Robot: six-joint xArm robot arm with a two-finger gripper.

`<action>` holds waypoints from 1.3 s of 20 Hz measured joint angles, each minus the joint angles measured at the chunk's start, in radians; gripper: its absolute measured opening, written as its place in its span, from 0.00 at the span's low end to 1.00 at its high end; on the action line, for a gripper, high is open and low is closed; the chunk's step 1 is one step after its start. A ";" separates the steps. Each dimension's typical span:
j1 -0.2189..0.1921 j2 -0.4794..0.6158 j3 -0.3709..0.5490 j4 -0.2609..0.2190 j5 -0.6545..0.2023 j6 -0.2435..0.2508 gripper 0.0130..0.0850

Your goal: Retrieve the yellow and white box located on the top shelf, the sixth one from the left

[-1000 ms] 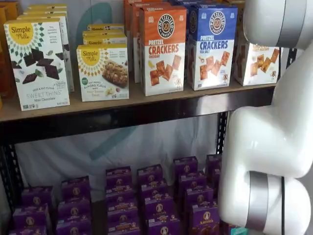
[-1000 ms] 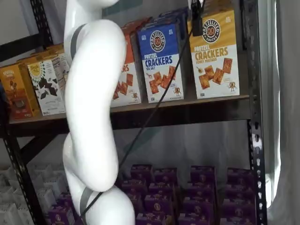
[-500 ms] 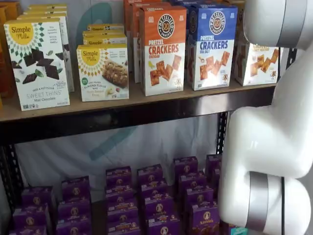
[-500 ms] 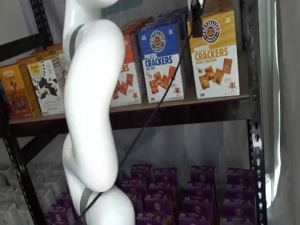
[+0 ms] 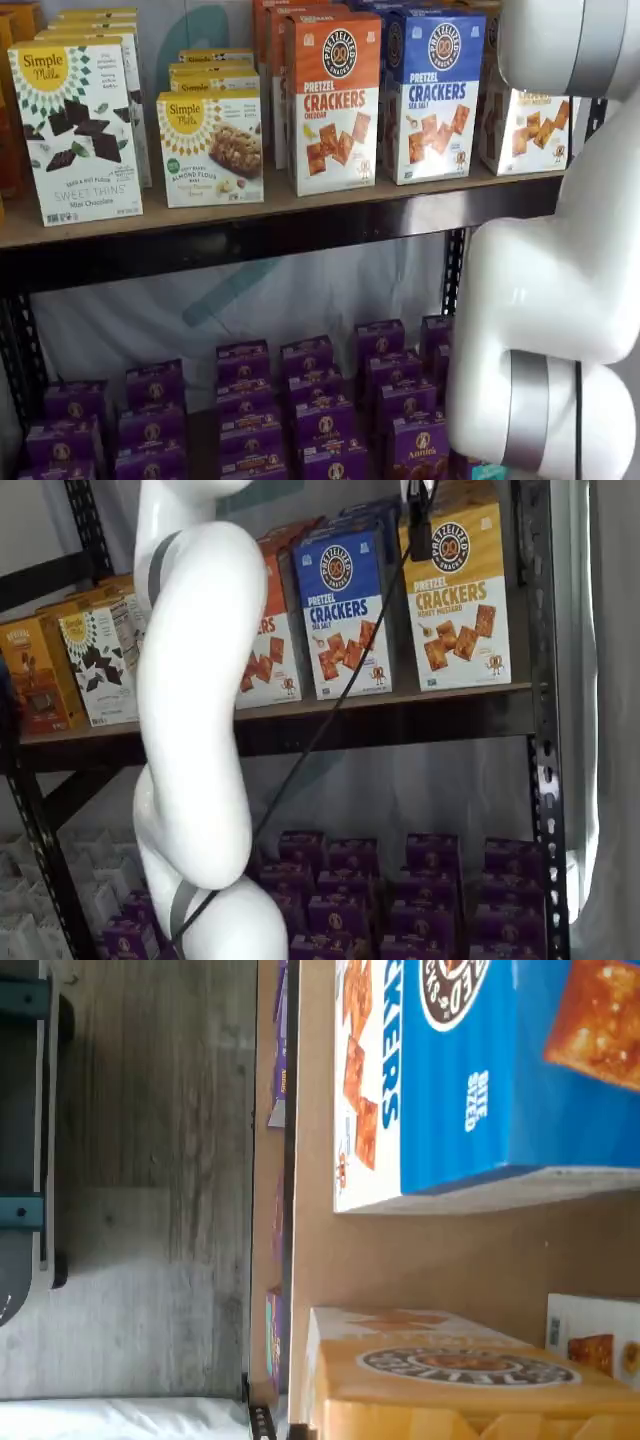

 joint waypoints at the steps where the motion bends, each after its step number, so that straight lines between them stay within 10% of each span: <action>1: 0.000 0.000 -0.001 0.000 0.001 0.000 0.72; 26: -0.066 -0.165 0.138 0.031 0.069 -0.045 0.67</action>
